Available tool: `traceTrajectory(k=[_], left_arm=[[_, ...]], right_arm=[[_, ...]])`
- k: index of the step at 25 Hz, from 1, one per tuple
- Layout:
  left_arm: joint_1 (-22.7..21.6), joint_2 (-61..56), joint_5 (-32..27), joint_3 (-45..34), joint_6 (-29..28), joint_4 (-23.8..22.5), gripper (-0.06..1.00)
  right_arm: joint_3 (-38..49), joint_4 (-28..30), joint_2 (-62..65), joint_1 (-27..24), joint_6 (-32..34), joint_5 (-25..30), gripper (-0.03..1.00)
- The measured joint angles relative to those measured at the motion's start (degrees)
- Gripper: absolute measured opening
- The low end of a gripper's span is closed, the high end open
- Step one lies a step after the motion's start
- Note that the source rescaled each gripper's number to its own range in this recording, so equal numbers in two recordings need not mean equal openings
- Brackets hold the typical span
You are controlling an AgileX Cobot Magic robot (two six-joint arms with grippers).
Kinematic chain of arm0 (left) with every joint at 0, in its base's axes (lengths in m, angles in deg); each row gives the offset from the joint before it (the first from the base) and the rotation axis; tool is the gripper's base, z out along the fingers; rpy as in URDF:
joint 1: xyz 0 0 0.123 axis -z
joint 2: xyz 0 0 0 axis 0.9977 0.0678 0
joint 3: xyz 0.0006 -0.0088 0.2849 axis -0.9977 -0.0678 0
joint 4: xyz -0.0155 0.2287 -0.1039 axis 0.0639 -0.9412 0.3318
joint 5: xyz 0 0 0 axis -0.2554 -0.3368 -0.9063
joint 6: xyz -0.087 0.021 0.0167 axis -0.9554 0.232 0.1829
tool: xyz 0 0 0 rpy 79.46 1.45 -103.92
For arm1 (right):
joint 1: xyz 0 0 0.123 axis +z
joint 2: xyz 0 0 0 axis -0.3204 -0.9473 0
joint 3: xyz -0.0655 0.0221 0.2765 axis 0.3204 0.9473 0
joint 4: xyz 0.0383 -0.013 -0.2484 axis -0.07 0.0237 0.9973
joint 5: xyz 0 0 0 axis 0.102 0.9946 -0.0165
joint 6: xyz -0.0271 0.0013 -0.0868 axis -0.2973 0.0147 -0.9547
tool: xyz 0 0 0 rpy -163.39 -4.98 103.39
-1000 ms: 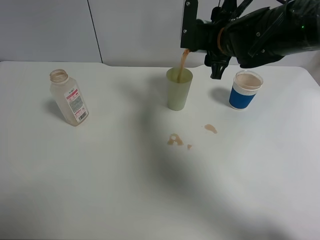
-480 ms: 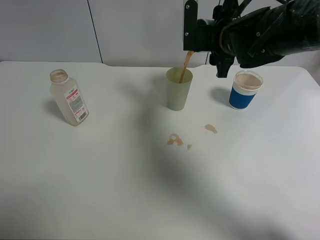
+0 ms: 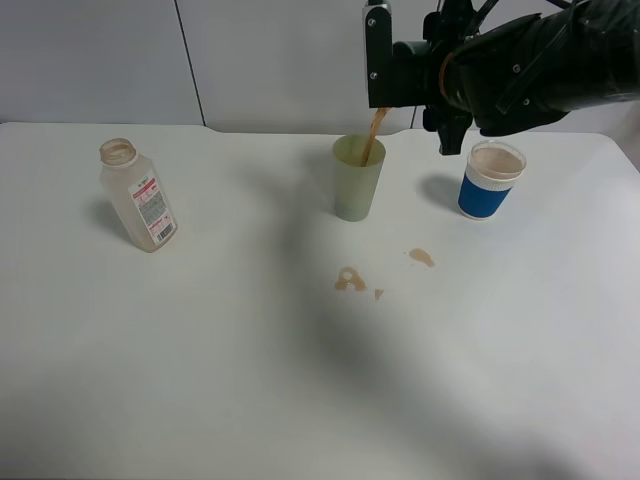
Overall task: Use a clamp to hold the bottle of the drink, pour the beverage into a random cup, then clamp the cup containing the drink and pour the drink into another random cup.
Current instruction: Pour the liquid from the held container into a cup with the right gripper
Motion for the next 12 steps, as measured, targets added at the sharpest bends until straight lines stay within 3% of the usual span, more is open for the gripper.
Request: traceTrajectory(k=[12], left_arm=[[0.0,0.0,0.0,0.0,0.0,0.0,1.0]], right_arm=[[0.0,0.0,0.0,0.2,-5.6,0.1,0.0]])
